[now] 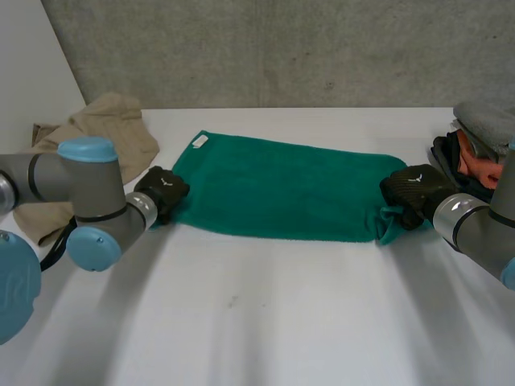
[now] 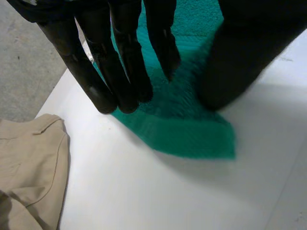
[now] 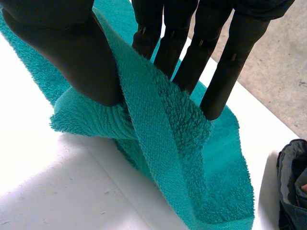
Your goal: Fold the laundry.
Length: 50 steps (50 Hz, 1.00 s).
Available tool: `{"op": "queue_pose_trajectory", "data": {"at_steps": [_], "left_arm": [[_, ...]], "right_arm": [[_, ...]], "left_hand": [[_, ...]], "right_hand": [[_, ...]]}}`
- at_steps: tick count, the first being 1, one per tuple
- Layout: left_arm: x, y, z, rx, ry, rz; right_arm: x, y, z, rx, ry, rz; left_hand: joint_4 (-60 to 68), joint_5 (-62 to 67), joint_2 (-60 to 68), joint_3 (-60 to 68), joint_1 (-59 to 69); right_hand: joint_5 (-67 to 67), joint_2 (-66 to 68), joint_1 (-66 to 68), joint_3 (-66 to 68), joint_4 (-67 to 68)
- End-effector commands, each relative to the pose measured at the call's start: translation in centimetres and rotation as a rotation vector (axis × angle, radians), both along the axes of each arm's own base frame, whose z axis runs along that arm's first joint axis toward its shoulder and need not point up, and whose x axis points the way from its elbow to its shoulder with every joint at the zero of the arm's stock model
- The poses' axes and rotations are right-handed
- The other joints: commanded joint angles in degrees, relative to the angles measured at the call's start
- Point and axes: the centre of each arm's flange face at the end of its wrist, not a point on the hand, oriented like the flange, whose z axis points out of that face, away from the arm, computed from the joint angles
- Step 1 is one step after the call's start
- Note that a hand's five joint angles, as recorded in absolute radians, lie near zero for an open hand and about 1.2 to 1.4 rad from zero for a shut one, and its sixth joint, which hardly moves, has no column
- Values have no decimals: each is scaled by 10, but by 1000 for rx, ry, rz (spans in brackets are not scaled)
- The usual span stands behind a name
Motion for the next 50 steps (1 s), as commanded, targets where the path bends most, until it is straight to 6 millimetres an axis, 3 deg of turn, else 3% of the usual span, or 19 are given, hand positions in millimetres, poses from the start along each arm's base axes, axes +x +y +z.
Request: {"op": "queue_pose_trajectory", "data": {"at_steps": [1,6,10,12,16,22,27,30,33,38,39,42,43,44,46,47,50], "left_arm": [[0,-4,17,-17,5,20],[11,-2,60,-70,58,106],[32,14,103,-82,112,176],[45,32,125,-63,128,197],[62,70,148,0,102,192],[83,110,155,120,10,173],[89,124,134,261,-87,121],[85,121,117,317,-120,91],[75,103,99,331,-137,82],[61,67,100,277,-99,143],[56,54,110,236,-60,164],[47,39,144,133,38,181],[40,32,171,53,129,186],[38,29,185,9,177,187],[33,24,213,-89,282,184],[32,18,241,-199,382,183],[33,11,278,-360,525,187]], "right_arm": [[0,0,6,-17,-4,2],[-4,-1,26,-60,-16,-15],[-17,-4,58,-108,-33,-56],[-26,1,76,-91,-25,-78],[-40,21,93,49,42,-94],[-54,50,98,269,195,-51],[-58,60,81,350,326,45],[-56,57,68,367,355,73],[-49,47,55,341,358,85],[-40,14,52,166,317,30],[-38,-2,63,63,282,-17],[-38,-28,88,-110,180,-121],[-39,-43,109,-230,85,-189],[-40,-49,121,-292,31,-218],[-41,-59,145,-415,-76,-263],[-42,-63,168,-523,-181,-290],[-43,-64,201,-674,-324,-290]], "left_hand": [[168,172,164,167,158],[168,172,164,167,158],[168,172,164,167,158],[168,172,164,167,158],[168,172,164,167,158],[168,172,164,167,158],[168,172,164,167,158],[168,172,164,167,158],[168,172,164,167,158],[168,172,164,167,158],[168,172,164,167,158],[168,172,164,167,158],[168,172,164,167,158],[168,172,164,167,158],[168,172,164,167,158],[168,172,164,167,158],[168,172,164,167,158]], "right_hand": [[149,129,166,122,116],[149,129,166,122,116],[149,129,166,122,116],[149,129,166,122,116],[149,129,166,122,116],[149,129,166,122,116],[149,129,166,122,116],[149,129,166,122,116],[149,129,166,122,116],[149,129,166,122,116],[149,129,166,122,116],[149,129,166,122,116],[149,129,166,122,116],[149,129,166,122,116],[149,129,166,122,116],[149,129,166,122,116],[149,129,166,122,116]]}}
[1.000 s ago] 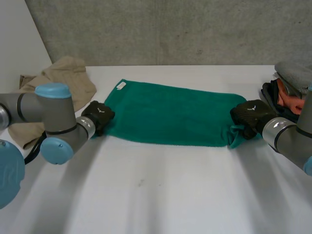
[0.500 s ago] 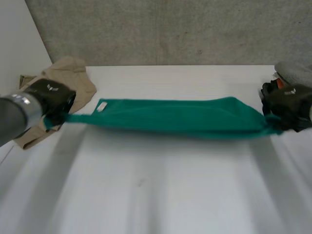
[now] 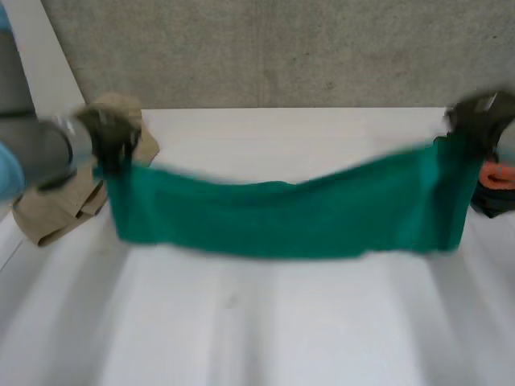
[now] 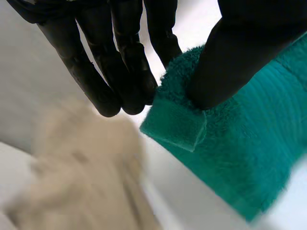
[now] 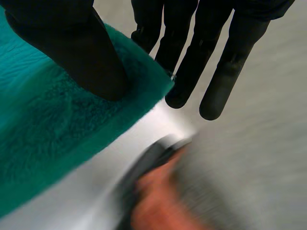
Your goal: Fold the laundry.
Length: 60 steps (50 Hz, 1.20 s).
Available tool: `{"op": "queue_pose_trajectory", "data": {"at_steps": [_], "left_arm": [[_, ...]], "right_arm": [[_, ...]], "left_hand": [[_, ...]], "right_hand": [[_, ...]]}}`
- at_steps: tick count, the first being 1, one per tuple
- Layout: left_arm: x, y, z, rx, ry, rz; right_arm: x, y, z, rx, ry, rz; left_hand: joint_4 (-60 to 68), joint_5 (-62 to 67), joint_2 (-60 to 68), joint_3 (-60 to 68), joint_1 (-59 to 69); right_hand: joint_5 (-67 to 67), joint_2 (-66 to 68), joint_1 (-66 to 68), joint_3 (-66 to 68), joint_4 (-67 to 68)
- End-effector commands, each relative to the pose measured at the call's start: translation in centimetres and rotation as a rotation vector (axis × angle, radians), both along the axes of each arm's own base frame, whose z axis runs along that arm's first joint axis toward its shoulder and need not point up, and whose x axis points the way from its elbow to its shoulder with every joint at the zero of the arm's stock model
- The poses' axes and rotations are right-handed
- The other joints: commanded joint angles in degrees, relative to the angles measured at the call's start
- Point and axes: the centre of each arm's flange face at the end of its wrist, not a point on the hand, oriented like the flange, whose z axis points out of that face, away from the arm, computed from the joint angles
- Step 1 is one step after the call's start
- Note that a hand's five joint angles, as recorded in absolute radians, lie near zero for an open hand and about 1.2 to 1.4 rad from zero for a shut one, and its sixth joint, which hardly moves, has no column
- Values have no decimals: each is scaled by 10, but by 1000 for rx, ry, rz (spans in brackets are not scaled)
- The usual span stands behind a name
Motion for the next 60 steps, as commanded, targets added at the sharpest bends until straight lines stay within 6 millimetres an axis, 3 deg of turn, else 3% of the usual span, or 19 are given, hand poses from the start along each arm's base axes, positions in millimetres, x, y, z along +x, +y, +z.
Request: {"op": "queue_pose_trajectory", "data": {"at_steps": [1,5,7,11,15,19,23,24,27,28,31,35,38,47,51,54,60], "left_arm": [[-2,-19,121,-501,410,54],[0,-18,154,-673,550,37],[-2,-19,155,-698,568,20],[-3,-21,136,-646,537,22],[1,-24,113,-584,500,49],[4,-30,80,-496,454,78],[0,-32,36,-378,395,85],[-3,-30,18,-328,367,82],[-6,-27,-9,-248,309,83],[-6,-23,-27,-190,260,83],[-2,-10,-57,-71,158,91],[8,11,-81,63,50,102],[15,26,-90,146,-7,107],[38,119,-104,502,-281,-37],[39,135,-102,494,-348,-96],[38,132,-97,441,-364,-96],[29,81,-84,242,-332,-1]], "right_arm": [[-4,-18,102,-533,-389,-12],[-2,-19,119,-672,-445,29],[-1,-20,120,-695,-445,39],[5,-23,107,-641,-432,65],[9,-30,78,-518,-406,83],[16,-34,42,-369,-377,107],[22,-35,-1,-201,-324,143],[24,-34,-20,-134,-294,156],[24,-32,-46,-32,-241,163],[22,-28,-61,30,-192,160],[18,-16,-82,146,-112,162],[9,10,-97,314,0,172],[3,28,-99,399,74,184],[-35,113,-81,765,350,247],[-38,122,-79,746,429,303],[-36,114,-81,680,411,270],[-19,75,-90,492,305,180]], "left_hand": [[115,134,115,121,143],[115,134,115,121,143],[115,134,115,121,143],[115,134,115,121,143],[115,134,115,121,143],[115,134,115,121,143],[115,134,115,121,143],[115,134,115,121,143],[115,134,115,121,143],[115,134,115,121,143],[115,134,115,121,143],[115,134,115,121,143],[115,134,115,121,143],[115,134,115,121,143],[115,134,115,121,143],[115,134,115,121,143],[115,134,115,121,143]], "right_hand": [[117,129,160,118,114],[117,129,160,118,114],[117,129,160,118,114],[117,129,160,118,114],[117,129,160,118,114],[117,129,160,118,114],[117,129,160,118,114],[117,129,160,118,114],[117,129,160,118,114],[117,129,160,118,114],[117,129,160,118,114],[117,129,160,118,114],[117,129,160,118,114],[117,129,160,118,114],[117,129,160,118,114],[117,129,160,118,114],[117,129,160,118,114]]}}
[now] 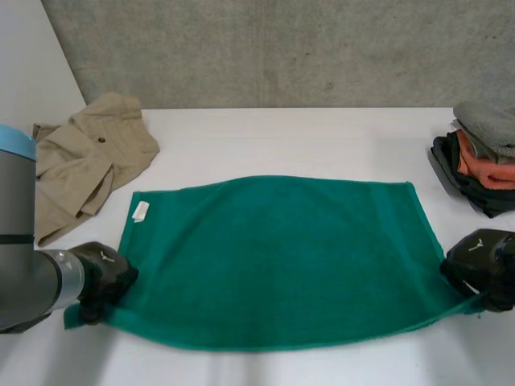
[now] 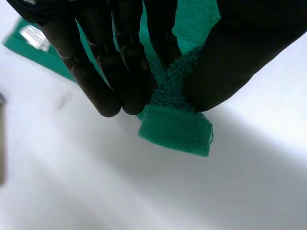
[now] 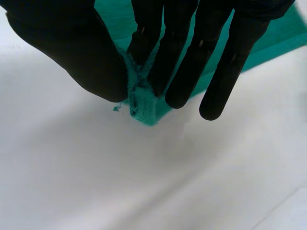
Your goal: Fold the laundry.
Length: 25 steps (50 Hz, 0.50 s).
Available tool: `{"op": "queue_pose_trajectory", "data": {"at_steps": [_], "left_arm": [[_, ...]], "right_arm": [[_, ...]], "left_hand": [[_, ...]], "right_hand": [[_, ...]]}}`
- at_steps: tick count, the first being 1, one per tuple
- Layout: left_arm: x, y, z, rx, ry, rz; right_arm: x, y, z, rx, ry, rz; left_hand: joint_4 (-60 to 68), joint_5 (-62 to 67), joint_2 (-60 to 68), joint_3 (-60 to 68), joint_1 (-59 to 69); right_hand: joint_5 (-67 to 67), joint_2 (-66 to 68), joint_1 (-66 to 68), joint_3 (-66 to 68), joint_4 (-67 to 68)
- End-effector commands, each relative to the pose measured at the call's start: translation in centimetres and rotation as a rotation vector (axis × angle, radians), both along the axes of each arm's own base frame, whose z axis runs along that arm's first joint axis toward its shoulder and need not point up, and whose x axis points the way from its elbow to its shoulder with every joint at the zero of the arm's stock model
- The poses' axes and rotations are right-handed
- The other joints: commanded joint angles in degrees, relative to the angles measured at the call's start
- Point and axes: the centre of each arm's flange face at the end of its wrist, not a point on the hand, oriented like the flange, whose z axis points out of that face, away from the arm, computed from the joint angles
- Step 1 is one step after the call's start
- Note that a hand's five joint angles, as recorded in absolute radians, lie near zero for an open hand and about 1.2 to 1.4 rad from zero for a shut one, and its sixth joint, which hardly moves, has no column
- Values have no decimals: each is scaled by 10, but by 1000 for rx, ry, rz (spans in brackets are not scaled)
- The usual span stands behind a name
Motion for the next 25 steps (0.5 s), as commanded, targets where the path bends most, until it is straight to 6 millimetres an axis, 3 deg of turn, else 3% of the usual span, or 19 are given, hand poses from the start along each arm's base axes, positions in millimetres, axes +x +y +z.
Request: {"op": "queue_pose_trajectory", "data": {"at_steps": [1,2,10,18,25], "left_arm": [[-11,-55,15,-238,30,56],[-15,-71,16,-274,52,73],[-45,-141,21,-412,168,180],[-68,-180,10,-496,210,205],[-80,-197,-5,-552,190,167]], "right_arm": [[20,-42,-10,-221,-111,-82],[25,-53,-11,-267,-142,-99],[46,-118,-23,-564,-263,-179],[66,-158,-46,-708,-274,-192],[74,-183,-64,-780,-281,-200]], "left_hand": [[113,134,113,119,143],[113,134,113,119,143],[113,134,113,119,143],[113,134,113,119,143],[113,134,113,119,143]], "right_hand": [[115,129,160,118,113],[115,129,160,118,113],[115,129,160,118,113],[115,129,160,118,113],[115,129,160,118,113]]}}
